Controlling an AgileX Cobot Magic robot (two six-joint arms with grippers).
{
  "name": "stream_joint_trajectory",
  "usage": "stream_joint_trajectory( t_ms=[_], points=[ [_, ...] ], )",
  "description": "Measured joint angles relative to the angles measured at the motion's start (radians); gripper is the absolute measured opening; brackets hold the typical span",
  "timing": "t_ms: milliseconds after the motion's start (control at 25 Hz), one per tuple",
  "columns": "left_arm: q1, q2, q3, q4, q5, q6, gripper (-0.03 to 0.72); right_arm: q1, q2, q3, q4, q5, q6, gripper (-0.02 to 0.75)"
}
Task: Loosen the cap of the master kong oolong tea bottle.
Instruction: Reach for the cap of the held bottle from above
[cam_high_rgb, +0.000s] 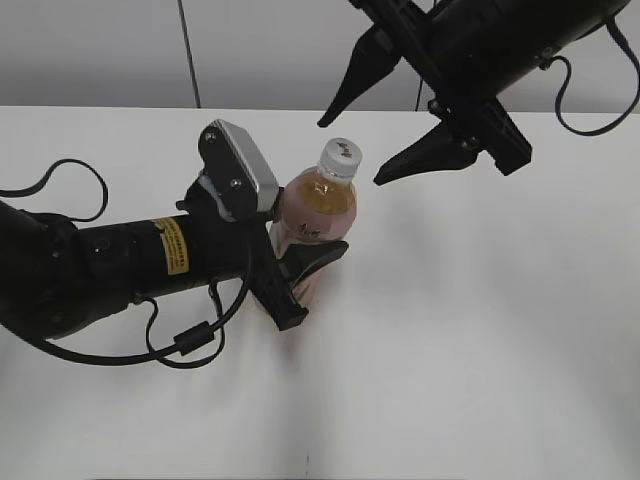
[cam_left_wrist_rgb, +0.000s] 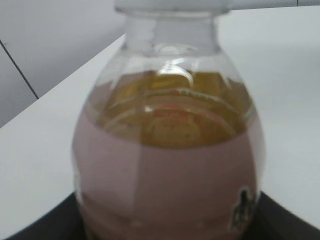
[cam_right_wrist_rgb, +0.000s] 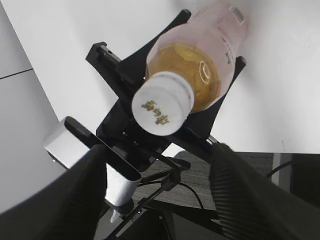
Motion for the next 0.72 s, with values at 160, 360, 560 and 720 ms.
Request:
stream_joint_trajectory(
  t_ms=[160,360,560,720],
  points=[
    [0.000,0.000,0.000,0.000,0.000,0.001,0.399,0.001,0.000,0.000,-0.025,-0.023,0.020,0.467],
    [0.000,-0.009,0.000,0.000,0.019,0.013,0.399,0.001,0.017,-0.003,-0.063,-0.023,0.032,0.461],
    [0.000,-0.021,0.000,-0.001,0.048,0.027,0.398,0.001,0.062,-0.072,-0.082,0.012,0.035,0.461],
    [0.000,-0.024,0.000,-0.001,0.055,0.032,0.398,0.001,0.091,-0.133,-0.116,0.046,0.047,0.459]
  ],
)
